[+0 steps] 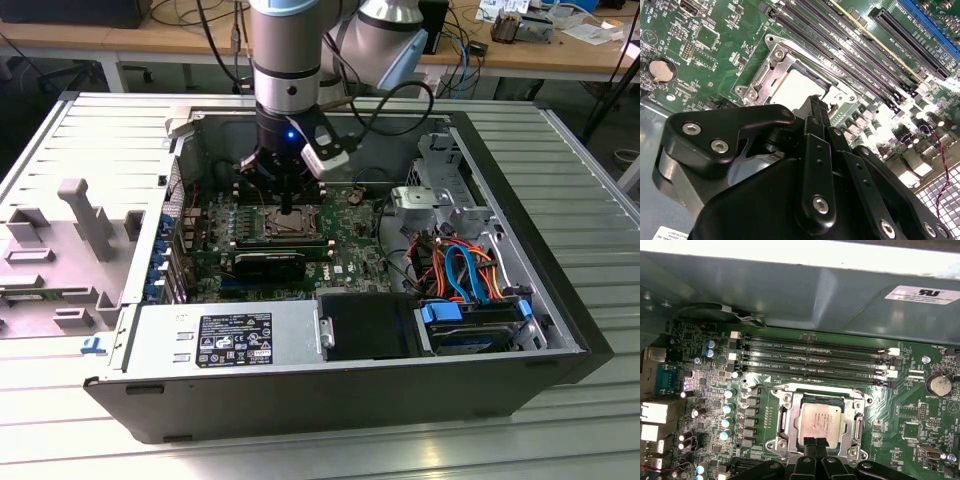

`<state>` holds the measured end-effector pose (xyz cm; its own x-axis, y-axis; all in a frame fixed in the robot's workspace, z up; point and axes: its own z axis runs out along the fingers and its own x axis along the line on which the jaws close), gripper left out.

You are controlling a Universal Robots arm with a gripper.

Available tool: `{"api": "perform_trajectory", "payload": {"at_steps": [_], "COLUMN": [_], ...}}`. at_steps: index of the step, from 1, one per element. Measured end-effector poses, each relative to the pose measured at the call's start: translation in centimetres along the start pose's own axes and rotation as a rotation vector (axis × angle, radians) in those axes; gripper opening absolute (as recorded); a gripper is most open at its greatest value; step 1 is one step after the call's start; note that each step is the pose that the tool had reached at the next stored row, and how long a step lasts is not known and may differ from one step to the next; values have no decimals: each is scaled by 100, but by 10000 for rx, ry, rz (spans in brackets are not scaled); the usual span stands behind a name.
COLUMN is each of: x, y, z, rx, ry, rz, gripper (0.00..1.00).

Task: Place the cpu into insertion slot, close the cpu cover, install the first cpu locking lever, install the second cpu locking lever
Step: 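Install the first cpu locking lever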

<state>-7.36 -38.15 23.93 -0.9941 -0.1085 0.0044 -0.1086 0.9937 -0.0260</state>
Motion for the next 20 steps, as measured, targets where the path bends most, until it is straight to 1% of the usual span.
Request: {"api": "perform_trajectory", "payload": {"at_steps": [12, 20], "x": [87, 117], "y": [10, 13], "z": [0, 0], "rx": [-17, -25], "ry": [-2, -3], "rz": [0, -2], "gripper": [11, 11]}}
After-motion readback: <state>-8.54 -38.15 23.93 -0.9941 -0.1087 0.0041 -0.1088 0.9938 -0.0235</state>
